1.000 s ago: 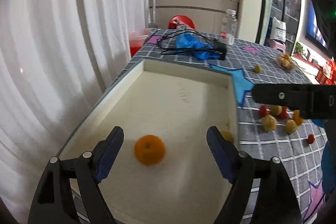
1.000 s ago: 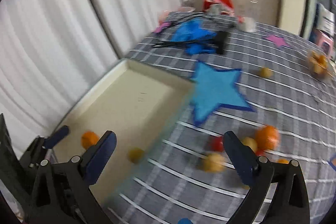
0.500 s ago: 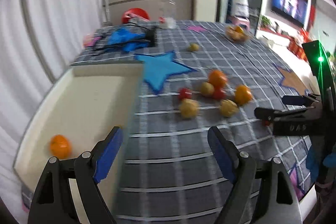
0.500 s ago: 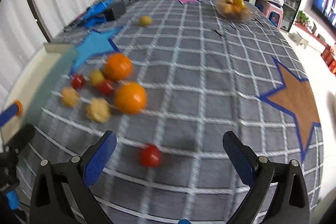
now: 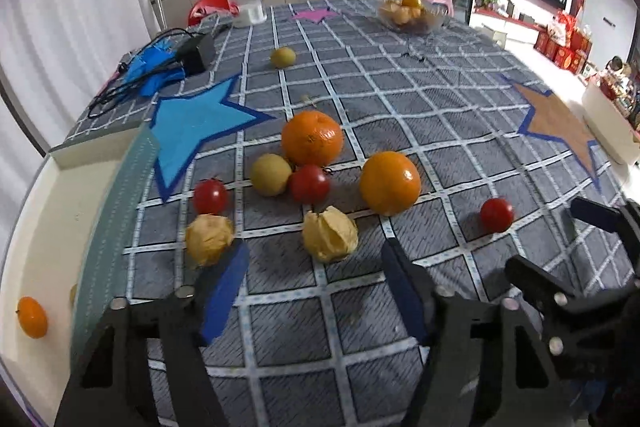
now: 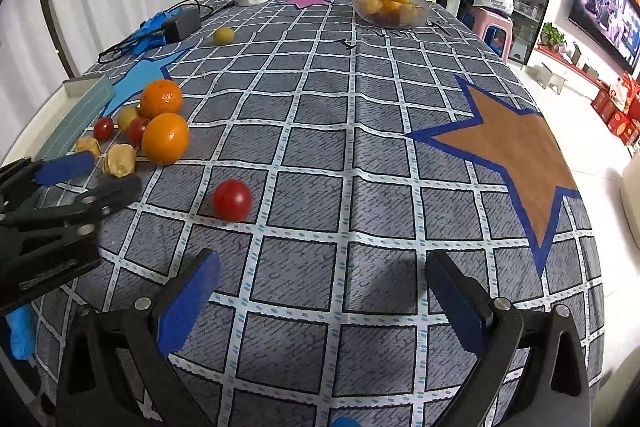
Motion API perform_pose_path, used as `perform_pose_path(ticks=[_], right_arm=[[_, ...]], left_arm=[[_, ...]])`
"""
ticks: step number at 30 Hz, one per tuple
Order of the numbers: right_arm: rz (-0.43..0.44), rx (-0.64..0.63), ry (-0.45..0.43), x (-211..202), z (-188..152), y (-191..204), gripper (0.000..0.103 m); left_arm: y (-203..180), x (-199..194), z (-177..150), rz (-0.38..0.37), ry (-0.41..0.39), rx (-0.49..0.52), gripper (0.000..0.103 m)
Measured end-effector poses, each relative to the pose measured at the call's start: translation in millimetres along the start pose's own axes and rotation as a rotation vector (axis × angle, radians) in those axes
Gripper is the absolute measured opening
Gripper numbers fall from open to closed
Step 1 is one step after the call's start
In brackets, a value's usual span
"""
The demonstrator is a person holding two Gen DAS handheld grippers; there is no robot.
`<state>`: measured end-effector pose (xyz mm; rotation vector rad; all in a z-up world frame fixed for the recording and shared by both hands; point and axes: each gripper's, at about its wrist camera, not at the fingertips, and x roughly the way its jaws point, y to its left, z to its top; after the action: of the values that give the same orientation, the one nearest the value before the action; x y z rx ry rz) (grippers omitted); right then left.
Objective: Organize fruits
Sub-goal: 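Withdraw both open tools from the tray back over the cloth, then grasp the husked physalis with the left tool while the right tool grasps the red cherry tomato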
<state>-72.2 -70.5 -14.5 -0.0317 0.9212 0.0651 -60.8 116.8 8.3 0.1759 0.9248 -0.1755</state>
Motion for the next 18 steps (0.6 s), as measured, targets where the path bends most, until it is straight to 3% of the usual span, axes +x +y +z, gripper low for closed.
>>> perform_pose_path(ticks=[2,4,5,12,18], right_arm=[[0.002,-0.001,0.000,0.4,0.1,0.4,0.102],[0.003,-0.002,-0.001,0.5,-0.1,0.3,0.102],[0.002,-0.001,-0.001,0.6,-0.2,0.4,0.102],[-0.001,-0.004,-0.003,0.5,0.3,0.2,0.102],[0.022,-0.009,0.007,8.7,13.8,11.6,0.102]], left_arm=[[0.9,1.4,3.4,-0.017,-0.002,-0.016,0.055],[1.1,3.0,5.4,-0.043,0.005,-0.023,0.030],[0.8,3.2,6.2,-0.049,0.006,-0.020,0.027],[8.3,-17.0,-17.4,-0.023,-0.028,-0.004,0.027],[28.4,-32.5,-41.0,0.013,-0.070,-0.057,0.027]])
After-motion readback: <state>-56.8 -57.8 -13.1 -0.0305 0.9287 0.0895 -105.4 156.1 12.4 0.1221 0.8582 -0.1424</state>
